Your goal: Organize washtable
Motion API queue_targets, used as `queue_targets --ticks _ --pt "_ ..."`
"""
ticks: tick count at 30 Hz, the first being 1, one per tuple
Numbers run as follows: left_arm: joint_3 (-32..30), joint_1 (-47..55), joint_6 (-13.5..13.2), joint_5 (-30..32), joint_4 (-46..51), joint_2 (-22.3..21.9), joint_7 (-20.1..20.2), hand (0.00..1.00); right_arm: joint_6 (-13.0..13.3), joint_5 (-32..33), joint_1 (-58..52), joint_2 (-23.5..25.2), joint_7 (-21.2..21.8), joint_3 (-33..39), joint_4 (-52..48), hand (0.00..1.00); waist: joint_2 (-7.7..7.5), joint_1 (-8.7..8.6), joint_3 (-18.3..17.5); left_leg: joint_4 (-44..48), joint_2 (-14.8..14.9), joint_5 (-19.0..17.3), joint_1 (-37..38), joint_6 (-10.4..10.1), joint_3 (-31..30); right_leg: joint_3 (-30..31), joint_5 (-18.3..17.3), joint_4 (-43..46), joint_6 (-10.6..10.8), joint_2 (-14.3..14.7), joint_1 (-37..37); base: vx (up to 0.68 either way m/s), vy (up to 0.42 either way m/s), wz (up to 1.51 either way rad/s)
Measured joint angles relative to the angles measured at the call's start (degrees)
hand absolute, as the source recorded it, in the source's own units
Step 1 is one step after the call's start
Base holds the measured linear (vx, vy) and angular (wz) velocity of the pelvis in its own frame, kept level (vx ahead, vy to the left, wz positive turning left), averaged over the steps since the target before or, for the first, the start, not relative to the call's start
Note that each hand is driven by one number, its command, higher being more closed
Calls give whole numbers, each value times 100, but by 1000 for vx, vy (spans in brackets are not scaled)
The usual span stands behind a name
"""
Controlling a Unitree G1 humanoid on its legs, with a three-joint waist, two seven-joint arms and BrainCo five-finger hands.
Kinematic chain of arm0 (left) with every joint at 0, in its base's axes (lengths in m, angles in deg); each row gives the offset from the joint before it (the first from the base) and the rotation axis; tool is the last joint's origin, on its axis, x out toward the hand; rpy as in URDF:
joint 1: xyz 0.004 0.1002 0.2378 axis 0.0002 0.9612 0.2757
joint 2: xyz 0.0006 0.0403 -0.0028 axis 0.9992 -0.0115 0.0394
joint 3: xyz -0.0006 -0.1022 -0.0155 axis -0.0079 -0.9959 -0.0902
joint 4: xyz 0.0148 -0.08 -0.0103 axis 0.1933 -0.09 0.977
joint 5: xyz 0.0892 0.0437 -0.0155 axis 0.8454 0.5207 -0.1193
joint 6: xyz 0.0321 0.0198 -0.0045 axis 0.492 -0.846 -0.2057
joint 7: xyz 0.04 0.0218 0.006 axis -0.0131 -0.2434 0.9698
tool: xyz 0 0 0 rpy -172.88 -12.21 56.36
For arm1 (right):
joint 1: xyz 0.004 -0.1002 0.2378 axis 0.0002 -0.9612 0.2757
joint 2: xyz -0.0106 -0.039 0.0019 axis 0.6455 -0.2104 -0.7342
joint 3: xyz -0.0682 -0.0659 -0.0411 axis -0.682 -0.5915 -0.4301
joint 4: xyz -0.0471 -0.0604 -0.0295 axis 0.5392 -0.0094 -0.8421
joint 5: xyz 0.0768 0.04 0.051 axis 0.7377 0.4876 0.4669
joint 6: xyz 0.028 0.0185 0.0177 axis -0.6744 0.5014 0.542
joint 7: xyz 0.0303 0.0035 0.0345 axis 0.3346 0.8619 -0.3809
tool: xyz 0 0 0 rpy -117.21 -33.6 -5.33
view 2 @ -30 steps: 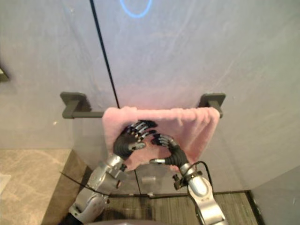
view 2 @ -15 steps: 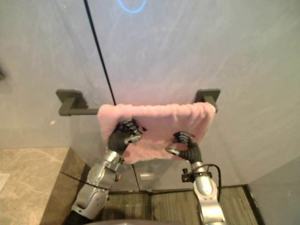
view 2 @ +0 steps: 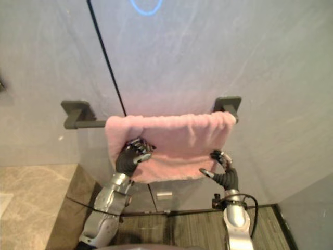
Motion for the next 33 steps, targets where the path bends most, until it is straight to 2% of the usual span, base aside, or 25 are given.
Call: queue_targets --ticks 6,12,15,20,23,31,33 --pt "-429 624 43 -4 -226 -29 -33 0 0 -5 -368 126 -91 125 -1 0 -27 41 21 -9 -3 -1 -66 1 -18 -18 -4 -5 4 -10 -16 -27 -11 1" --pt "-457 1157 98 -2 -487 -32 -7 0 -1 -303 -775 217 -88 61 -7 0 -69 138 44 -52 -12 -6 -107 7 -14 -20 -26 13 34 -53 -78 0 0 0" --pt "-516 1370 174 3 -644 -30 6 0 -1 -426 -968 308 -85 33 -17 0 -155 200 84 -51 -8 -9 -117 6 -14 -34 -60 49 34 -60 -90 3 -15 3" --pt "-578 1549 227 320 -1159 -29 3 0 1 -428 -1143 313 -75 0 71 0 -197 214 74 -33 -13 -40 -64 23 -6 -93 -219 288 38 -139 -107 -13 -11 6" --pt "-737 1523 250 610 -1648 -14 -12 0 -2 -420 -1096 298 -58 -12 671 0 -208 222 37 -27 -8 -39 -61 19 6 -107 -249 327 36 -139 -114 -9 -6 1" --pt "-776 982 292 1529 -3526 108 -236 0 -140 -419 -486 55 31 -207 2912 0 -42 211 -92 -49 4 -18 23 -5 52 -44 -247 340 32 -86 -91 -27 -17 -4" --pt "-780 942 297 1648 -3674 137 -288 0 -190 -419 -413 20 32 -198 3087 0 -44 210 -93 -50 10 -11 28 -13 49 -37 -245 347 30 -79 -94 -49 -33 -2"
